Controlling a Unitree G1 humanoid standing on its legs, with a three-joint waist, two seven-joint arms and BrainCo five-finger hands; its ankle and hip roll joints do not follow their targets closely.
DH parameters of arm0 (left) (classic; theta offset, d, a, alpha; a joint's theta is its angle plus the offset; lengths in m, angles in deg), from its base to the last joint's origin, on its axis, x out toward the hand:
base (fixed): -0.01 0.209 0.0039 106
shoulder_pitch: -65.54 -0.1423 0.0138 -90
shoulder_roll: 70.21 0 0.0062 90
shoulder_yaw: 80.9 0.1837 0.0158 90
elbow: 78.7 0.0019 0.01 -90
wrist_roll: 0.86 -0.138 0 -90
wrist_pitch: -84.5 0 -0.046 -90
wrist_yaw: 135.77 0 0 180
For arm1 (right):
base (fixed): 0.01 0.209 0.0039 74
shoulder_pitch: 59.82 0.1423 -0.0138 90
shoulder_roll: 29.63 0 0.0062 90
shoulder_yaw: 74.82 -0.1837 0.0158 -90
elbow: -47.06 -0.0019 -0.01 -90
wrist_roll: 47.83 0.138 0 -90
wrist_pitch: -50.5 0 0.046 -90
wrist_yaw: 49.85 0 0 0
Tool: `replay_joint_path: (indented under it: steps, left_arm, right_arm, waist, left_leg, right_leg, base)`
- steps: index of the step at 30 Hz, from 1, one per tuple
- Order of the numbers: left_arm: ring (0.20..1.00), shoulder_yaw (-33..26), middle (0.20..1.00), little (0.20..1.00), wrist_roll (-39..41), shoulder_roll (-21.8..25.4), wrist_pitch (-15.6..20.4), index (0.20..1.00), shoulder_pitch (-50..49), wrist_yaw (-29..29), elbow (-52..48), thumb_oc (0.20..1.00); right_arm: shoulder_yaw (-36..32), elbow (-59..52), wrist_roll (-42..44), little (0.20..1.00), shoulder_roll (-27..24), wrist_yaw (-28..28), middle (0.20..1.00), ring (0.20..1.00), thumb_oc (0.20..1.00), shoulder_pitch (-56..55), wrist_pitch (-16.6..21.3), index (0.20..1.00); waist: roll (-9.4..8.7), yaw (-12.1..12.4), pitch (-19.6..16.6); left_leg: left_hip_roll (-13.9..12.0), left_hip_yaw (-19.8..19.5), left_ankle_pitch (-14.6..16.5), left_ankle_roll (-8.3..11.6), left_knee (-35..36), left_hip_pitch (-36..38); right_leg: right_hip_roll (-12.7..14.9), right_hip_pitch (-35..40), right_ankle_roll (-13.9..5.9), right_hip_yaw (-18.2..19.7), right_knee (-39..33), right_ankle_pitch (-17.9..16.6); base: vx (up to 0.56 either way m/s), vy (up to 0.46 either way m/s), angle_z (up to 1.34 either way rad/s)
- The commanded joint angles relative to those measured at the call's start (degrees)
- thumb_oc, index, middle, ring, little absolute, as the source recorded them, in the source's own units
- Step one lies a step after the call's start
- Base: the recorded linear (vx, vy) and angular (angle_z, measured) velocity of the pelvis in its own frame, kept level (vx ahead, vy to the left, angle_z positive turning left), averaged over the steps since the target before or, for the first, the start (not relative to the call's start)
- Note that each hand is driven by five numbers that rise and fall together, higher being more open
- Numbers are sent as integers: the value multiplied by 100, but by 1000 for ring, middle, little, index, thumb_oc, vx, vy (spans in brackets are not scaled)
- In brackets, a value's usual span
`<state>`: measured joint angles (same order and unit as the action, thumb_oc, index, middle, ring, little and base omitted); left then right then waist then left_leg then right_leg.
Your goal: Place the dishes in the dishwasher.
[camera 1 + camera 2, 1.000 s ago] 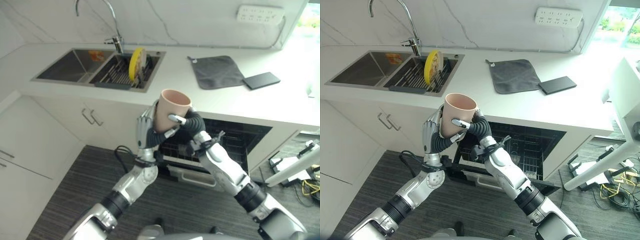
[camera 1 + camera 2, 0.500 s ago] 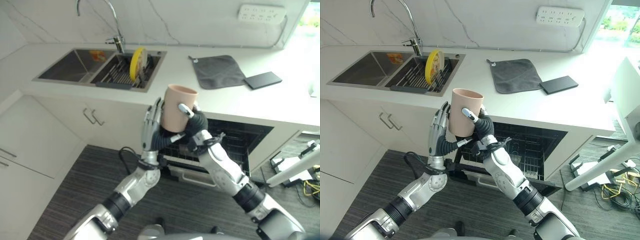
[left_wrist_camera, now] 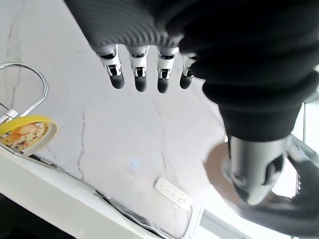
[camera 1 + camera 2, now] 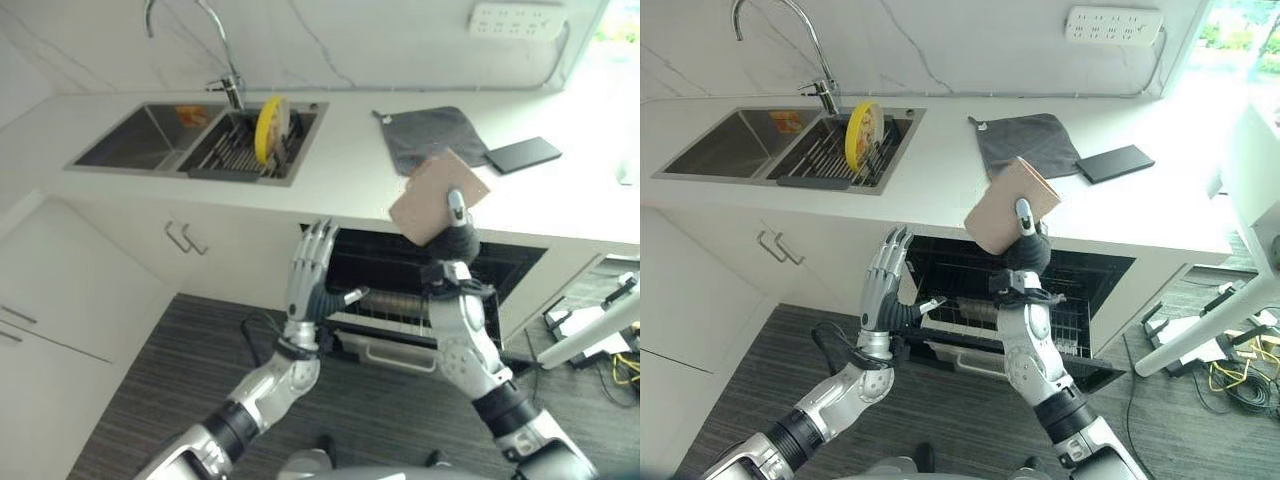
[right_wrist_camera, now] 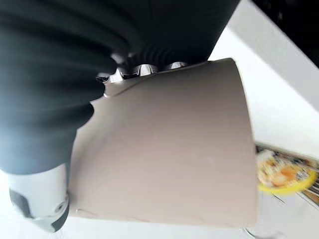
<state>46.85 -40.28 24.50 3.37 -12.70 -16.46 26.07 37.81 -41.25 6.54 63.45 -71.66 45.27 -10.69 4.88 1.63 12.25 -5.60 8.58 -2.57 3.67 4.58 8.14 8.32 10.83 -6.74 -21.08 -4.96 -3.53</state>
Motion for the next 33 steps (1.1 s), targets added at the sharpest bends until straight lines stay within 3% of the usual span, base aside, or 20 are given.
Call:
replay_joint_path:
  steps: [1, 3, 4, 6, 7, 8, 9, 10, 11, 15, 18, 21, 24, 33]
  left_arm:
    - [1000, -63, 1000, 1000, -23, 218, 177, 1000, 166, -216, -55, 1000]
    - [1000, -142, 1000, 1000, 131, 253, 439, 1000, 90, -73, -88, 1000]
    - [1000, -215, 1000, 1000, 257, 263, 621, 1000, -10, 247, -149, 1000]
    - [1000, -278, 1000, 1000, 463, 301, 653, 1000, -173, 844, -213, 1000]
    - [1000, -300, 1000, 1000, 708, 343, 600, 1000, -261, 1345, -241, 1000]
    - [1000, -254, 1000, 1000, 1476, 452, 138, 1000, -454, 2872, -218, 1000]
    - [1000, -198, 1000, 1000, 1761, 484, -59, 1000, -564, 3320, -193, 1000]
    - [1000, -104, 1000, 1000, 1845, 531, -297, 1000, -671, 4116, -66, 1000]
    - [1000, -87, 1000, 1000, 1843, 547, -304, 1000, -677, 4187, -50, 1000]
    - [1000, 13, 1000, 1000, 2001, 878, -476, 1000, -655, 5321, 167, 1000]
    - [1000, 40, 1000, 1000, 1920, 1190, -443, 1000, -477, 5545, 205, 1000]
    - [1000, 191, 1000, 1000, 1966, 1651, -448, 1000, 318, 5608, 167, 1000]
    - [1000, 221, 1000, 1000, 2104, 1902, -353, 1000, 792, 5690, 185, 1000]
    - [1000, 244, 1000, 1000, 1549, 2149, -211, 1000, 1180, 5562, -101, 1000]
  right_arm:
    - [-229, -437, 48, 200, 174, 437, 200, 200, 200, 266, 522, 200]
    - [-314, -447, -33, 200, 147, 522, 200, 200, 200, 96, 611, 200]
    - [-408, -484, -122, 200, 112, 614, 200, 200, 200, -81, 624, 200]
    - [-540, -537, -159, 200, 44, 719, 200, 200, 200, -315, 556, 200]
    - [-617, -570, -134, 200, -12, 825, 200, 200, 200, -439, 475, 200]
    - [-800, -615, -154, 200, -122, 1077, 200, 200, 200, -697, 284, 200]
    - [-883, -625, -254, 200, -195, 1216, 200, 200, 200, -803, 148, 200]
    - [-1022, -552, -518, 200, -319, 1450, 200, 200, 200, -893, -133, 200]
    - [-1039, -543, -550, 200, -340, 1478, 200, 200, 200, -900, -175, 200]
    - [-1259, -275, -721, 200, -761, 1907, 200, 200, 200, -895, -949, 200]
    - [-1410, -24, -635, 200, -1084, 2144, 200, 200, 200, -746, -1359, 200]
    - [-1525, 465, -504, 200, -1596, 2452, 200, 200, 200, 111, -1819, 200]
    - [-1496, 729, -568, 200, -1769, 2488, 200, 200, 200, 628, -2137, 200]
    - [-1300, 1366, -990, 200, -1804, 2504, 200, 200, 200, 1232, -2347, 200]
  waist:
    - [-234, -46, 15]
    - [-237, -83, 13]
    - [-240, -116, 6]
    - [-241, -161, -7]
    - [-239, -189, -16]
    - [-231, -291, -17]
    - [-228, -353, -14]
    - [-204, -460, -15]
    - [-199, -470, -16]
    - [-138, -626, 28]
    - [-115, -692, 181]
    - [-49, -749, 716]
    - [12, -754, 1012]
    - [142, -623, 1464]
  left_leg:
    - [119, 480, 818, -237, -647, 227]
    - [116, 487, 828, -241, -642, 242]
    - [116, 501, 834, -248, -631, 254]
    - [111, 526, 834, -250, -602, 271]
    - [110, 541, 833, -252, -578, 285]
    - [92, 582, 812, -240, -535, 303]
    - [81, 611, 803, -240, -527, 306]
    - [67, 652, 801, -232, -523, 317]
    - [66, 658, 801, -229, -524, 316]
    - [64, 728, 820, -202, -674, 221]
    - [75, 743, 881, -201, -939, -35]
    - [167, 658, 903, -215, -1205, -704]
    - [228, 564, 822, -214, -1175, -988]
    - [315, 388, 717, -219, -1262, -1357]
  right_leg:
    - [153, -73, 90, 323, 690, 770]
    - [141, -77, 88, 350, 680, 766]
    - [127, -81, 79, 383, 661, 756]
    - [111, -96, 56, 417, 643, 743]
    - [103, -107, 38, 433, 632, 733]
    - [75, -144, 0, 494, 616, 715]
    - [62, -163, -9, 515, 603, 707]
    - [35, -196, -29, 574, 583, 703]
    - [32, -202, -33, 583, 580, 700]
    - [38, -318, -75, 667, 556, 648]
    - [98, -546, -99, 742, 600, 578]
    - [198, -1193, -136, 953, 683, 401]
    - [199, -1500, -156, 1096, 690, 318]
    - [337, -1898, -206, 1127, 853, 206]
  base:
    - [0, 0, 0]
    - [19, 8, 0]
    - [40, 19, 0]
    - [37, 18, -4]
    - [47, 33, -18]
    - [48, 45, -23]
    - [90, 76, -22]
    - [72, 59, -16]
    - [88, 65, -18]
    - [71, 57, -20]
    - [-28, 66, -25]
    - [-335, 116, -17]
    - [-175, 33, 1]
    - [-25, -3, 7]
